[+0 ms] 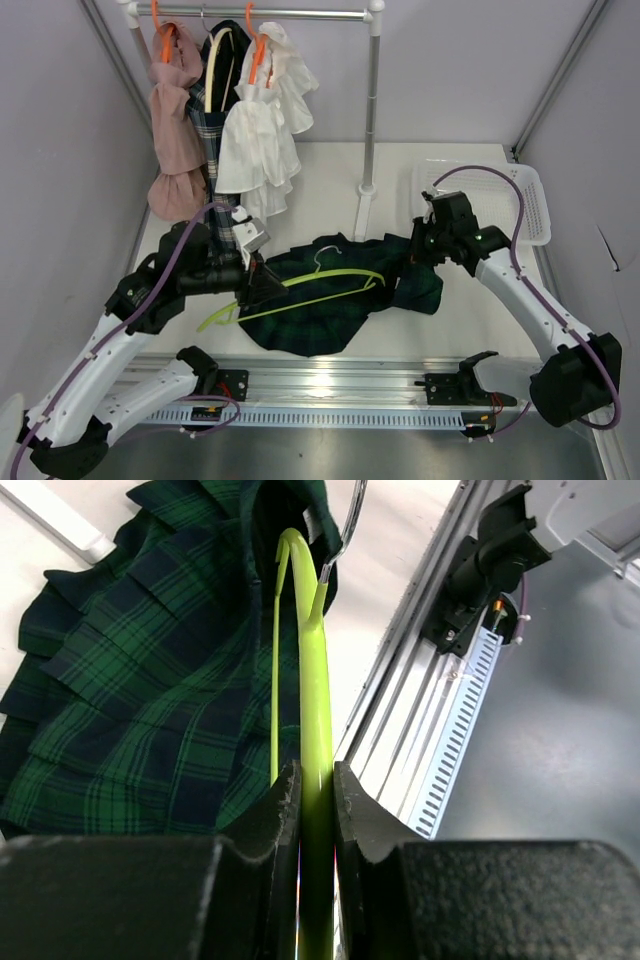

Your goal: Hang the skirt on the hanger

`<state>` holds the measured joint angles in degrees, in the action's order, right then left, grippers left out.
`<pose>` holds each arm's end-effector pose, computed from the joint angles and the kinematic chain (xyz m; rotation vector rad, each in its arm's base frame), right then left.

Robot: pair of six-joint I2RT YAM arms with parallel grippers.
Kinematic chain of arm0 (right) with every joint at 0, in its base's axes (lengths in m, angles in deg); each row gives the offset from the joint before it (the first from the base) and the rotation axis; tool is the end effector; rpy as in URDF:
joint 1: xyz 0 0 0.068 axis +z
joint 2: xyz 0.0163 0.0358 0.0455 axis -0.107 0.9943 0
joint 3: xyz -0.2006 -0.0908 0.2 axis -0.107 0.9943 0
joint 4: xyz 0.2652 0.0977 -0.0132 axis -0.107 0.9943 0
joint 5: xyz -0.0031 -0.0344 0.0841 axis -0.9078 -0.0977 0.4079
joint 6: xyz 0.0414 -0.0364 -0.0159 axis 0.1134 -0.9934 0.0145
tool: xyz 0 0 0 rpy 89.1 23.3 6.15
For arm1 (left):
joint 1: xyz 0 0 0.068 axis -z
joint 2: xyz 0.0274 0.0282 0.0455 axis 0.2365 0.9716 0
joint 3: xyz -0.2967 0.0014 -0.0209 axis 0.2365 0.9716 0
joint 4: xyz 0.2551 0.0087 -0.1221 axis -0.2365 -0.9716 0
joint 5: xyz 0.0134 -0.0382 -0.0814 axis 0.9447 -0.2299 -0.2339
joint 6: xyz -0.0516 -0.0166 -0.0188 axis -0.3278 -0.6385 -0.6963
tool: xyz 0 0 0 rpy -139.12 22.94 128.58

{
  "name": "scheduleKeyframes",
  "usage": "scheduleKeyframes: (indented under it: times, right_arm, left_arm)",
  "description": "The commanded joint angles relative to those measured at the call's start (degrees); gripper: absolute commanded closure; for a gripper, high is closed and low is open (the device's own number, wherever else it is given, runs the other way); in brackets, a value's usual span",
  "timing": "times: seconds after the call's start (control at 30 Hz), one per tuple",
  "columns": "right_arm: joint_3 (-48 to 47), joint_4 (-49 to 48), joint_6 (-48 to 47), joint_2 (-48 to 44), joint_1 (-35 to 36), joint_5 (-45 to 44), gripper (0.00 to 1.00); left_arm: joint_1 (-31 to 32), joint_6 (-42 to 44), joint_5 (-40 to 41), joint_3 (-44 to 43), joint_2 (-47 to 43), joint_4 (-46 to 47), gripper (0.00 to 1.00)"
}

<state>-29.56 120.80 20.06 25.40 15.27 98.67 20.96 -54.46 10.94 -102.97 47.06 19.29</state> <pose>0.2428 0.1024 0.3023 -0.0877 2.5106 0.5191 0.1040 -0.0991 0.3944 0.9382 1.9087 -0.9925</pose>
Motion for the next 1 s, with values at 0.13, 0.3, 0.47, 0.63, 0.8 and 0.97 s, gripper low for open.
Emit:
scheduleKeyframes:
  times: [0.13,0.3,0.47,0.63,0.8,0.97]
  right_arm:
    - [-7.59,3.67,-0.98,-5.66,-0.32,2.81,1.00]
    - [-8.38,4.55,-0.80,-6.63,-0.05,4.21,1.00]
    - [-11.19,5.60,-0.63,-6.81,1.18,4.74,1.00]
    - [-13.30,6.39,-0.63,-6.19,3.11,3.69,1.00]
    - [-14.79,6.83,-0.19,-5.58,5.31,2.46,1.00]
    - [-14.97,6.57,0.08,-5.14,6.36,1.93,1.00]
  left_arm:
    - [1.84,-0.18,3.00,-1.84,2.34,7.04,1.00]
    - [2.80,-0.35,0.36,-1.93,4.28,9.32,1.00]
    - [3.42,-0.26,0.72,-1.67,6.12,10.99,1.00]
    - [3.60,-0.62,-1.57,-1.58,7.79,13.90,1.00]
    - [4.13,-0.62,-2.45,-1.76,9.99,15.04,1.00]
    - [4.83,-1.32,-2.54,-0.88,11.13,17.23,1.00]
